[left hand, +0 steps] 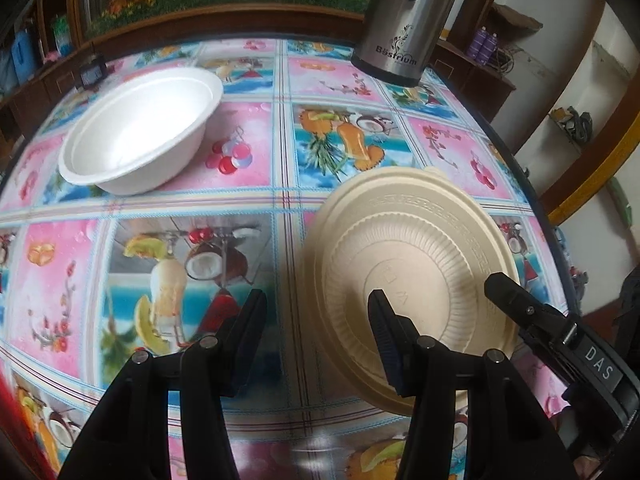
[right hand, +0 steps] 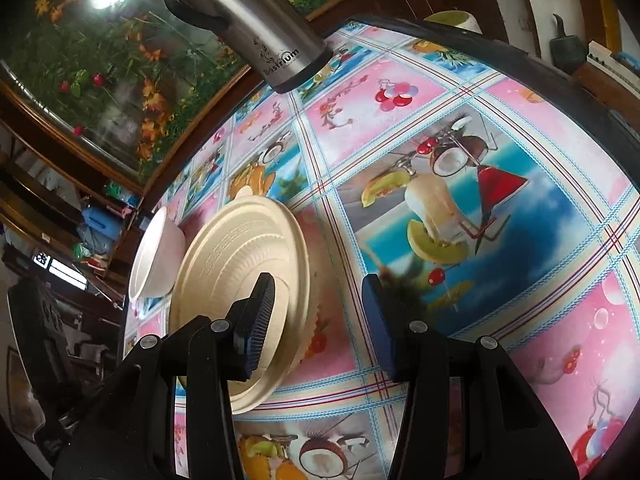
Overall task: Organize plates and bowls
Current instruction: 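Grasp the beige bowl rim with both grippers, then carry the beige bowl onto the white plate on the stack with both grippers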
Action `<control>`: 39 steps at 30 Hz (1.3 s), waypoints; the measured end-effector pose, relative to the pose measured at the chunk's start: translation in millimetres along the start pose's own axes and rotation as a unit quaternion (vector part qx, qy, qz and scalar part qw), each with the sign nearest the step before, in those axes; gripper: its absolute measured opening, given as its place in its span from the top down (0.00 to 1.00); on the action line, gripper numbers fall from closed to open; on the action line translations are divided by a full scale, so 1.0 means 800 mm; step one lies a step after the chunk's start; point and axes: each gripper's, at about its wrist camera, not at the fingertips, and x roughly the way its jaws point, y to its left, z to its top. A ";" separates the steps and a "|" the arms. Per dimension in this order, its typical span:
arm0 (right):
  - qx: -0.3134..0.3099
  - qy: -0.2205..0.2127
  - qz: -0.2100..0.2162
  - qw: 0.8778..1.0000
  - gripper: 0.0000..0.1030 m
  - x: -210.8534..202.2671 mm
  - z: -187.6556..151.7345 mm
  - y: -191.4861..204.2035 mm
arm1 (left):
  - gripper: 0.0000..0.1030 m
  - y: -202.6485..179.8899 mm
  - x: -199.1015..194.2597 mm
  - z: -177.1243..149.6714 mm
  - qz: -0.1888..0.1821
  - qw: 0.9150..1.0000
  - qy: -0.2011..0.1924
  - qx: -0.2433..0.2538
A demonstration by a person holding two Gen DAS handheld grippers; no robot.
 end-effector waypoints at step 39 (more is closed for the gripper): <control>0.026 0.013 0.044 0.999 0.87 -0.001 0.001 -0.008 | 0.92 0.022 -0.002 0.004 -0.065 0.998 0.007 -0.023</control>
